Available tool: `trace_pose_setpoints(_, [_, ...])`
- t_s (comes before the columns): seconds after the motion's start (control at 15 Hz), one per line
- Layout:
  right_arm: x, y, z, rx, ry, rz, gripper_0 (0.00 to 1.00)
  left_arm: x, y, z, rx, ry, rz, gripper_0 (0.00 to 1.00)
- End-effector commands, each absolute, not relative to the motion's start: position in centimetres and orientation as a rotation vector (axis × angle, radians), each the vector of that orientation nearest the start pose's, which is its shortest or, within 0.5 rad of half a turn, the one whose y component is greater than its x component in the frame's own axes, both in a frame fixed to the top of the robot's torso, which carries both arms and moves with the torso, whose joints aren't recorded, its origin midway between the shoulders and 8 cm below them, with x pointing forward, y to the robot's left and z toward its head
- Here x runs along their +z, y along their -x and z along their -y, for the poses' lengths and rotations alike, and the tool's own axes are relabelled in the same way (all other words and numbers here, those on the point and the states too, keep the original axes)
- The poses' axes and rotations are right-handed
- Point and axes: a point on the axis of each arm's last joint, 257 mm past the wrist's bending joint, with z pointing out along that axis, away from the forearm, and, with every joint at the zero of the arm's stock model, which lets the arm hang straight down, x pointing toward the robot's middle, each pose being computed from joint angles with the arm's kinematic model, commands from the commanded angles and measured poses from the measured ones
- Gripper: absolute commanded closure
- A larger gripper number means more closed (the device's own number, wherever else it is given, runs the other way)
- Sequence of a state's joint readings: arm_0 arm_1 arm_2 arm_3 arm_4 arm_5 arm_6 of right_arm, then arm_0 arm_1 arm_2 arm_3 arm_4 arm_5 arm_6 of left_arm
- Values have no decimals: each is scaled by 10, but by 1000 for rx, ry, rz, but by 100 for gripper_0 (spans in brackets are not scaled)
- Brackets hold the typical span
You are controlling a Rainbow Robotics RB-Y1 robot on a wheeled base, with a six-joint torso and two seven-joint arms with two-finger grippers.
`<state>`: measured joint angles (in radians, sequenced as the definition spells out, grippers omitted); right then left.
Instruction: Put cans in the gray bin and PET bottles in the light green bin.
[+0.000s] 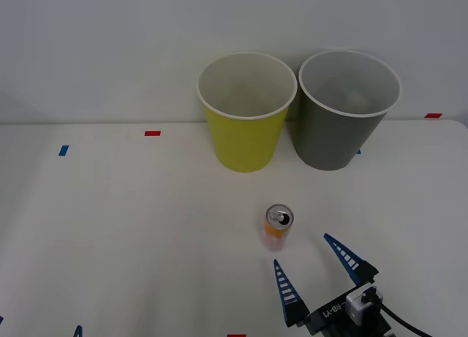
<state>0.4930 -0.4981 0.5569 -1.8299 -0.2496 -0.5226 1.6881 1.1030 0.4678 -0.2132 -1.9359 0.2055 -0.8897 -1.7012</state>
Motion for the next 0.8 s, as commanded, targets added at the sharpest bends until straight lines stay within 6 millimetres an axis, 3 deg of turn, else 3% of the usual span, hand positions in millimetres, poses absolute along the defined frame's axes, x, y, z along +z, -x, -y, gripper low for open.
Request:
trace_pose_setpoints(0.07, [-253,-328,112,329,362,-1424,0,-229,-184,-290,105,-186,-1457,0])
trace_pose_setpoints(0.8, [-249,-351,101,289,376,-1431,0,-229,-184,-290,105,-186,-1457,0])
